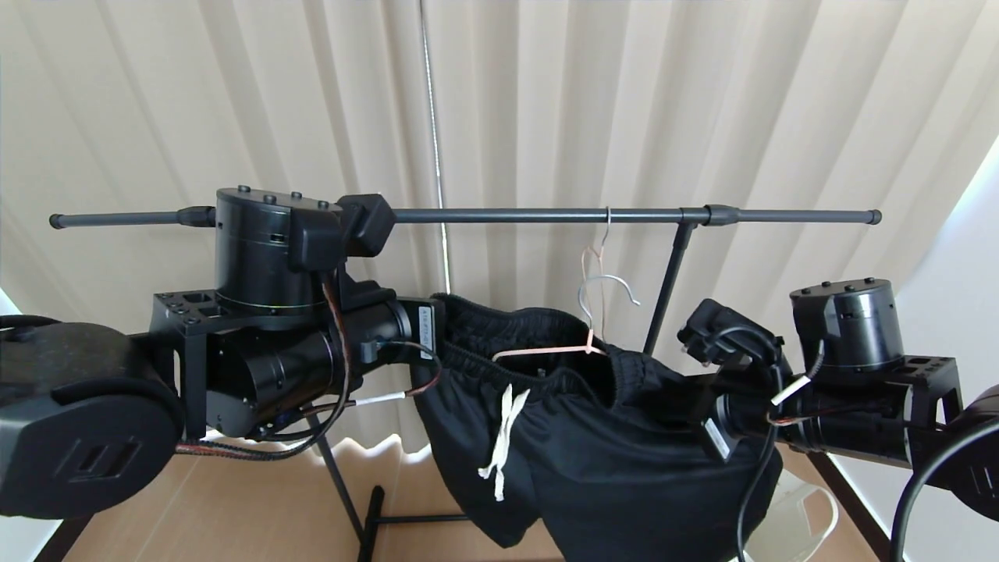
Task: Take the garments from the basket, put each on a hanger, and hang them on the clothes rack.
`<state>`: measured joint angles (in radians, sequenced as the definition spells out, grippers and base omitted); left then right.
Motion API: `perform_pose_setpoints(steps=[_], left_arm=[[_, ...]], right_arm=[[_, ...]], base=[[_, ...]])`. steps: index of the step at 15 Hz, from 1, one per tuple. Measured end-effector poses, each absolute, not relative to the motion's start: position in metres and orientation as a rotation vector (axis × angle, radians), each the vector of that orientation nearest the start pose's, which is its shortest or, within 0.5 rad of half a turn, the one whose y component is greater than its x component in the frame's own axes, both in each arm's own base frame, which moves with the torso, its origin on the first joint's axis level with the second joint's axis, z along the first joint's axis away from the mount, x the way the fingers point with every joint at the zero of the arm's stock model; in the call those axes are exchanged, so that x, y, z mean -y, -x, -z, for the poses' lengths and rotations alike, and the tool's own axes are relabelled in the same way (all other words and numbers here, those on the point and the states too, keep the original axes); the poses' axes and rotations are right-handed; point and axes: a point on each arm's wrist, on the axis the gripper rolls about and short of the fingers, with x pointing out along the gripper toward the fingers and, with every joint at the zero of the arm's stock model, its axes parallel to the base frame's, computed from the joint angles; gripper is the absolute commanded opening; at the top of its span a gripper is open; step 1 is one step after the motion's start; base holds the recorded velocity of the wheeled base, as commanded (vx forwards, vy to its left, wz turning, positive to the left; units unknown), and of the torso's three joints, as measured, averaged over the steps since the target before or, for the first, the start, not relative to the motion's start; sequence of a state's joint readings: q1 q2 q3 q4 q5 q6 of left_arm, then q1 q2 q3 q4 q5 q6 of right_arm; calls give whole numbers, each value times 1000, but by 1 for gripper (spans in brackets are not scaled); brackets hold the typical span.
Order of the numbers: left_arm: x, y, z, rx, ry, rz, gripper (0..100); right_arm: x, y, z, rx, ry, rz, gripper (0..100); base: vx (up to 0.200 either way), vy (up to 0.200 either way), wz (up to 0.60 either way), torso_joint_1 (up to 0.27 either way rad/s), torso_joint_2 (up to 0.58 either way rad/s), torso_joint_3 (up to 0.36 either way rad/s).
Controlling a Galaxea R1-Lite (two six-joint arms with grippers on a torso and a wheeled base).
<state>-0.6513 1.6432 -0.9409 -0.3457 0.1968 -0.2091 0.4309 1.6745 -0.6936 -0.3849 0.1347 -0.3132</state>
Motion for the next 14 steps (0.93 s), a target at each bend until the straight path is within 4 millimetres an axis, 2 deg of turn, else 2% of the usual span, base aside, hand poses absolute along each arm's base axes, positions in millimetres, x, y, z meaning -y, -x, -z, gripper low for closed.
perform_pose_setpoints(steps=[5,9,14], left_arm=[[188,-218,-210,-409,33,481,0],[192,-212,-206,-422,24,500,0],[195,-204,-196,-455,1,521,0]], right_arm=[[-137,-257,-145,-367,278,-652,0],[-142,-258,-140,-369,211,-667,0],[-148,-260,-145,-332,121,-676,0]], base=[[0,0,0,0,0,0],[0,0,0,0,0,0],[0,0,0,0,0,0]])
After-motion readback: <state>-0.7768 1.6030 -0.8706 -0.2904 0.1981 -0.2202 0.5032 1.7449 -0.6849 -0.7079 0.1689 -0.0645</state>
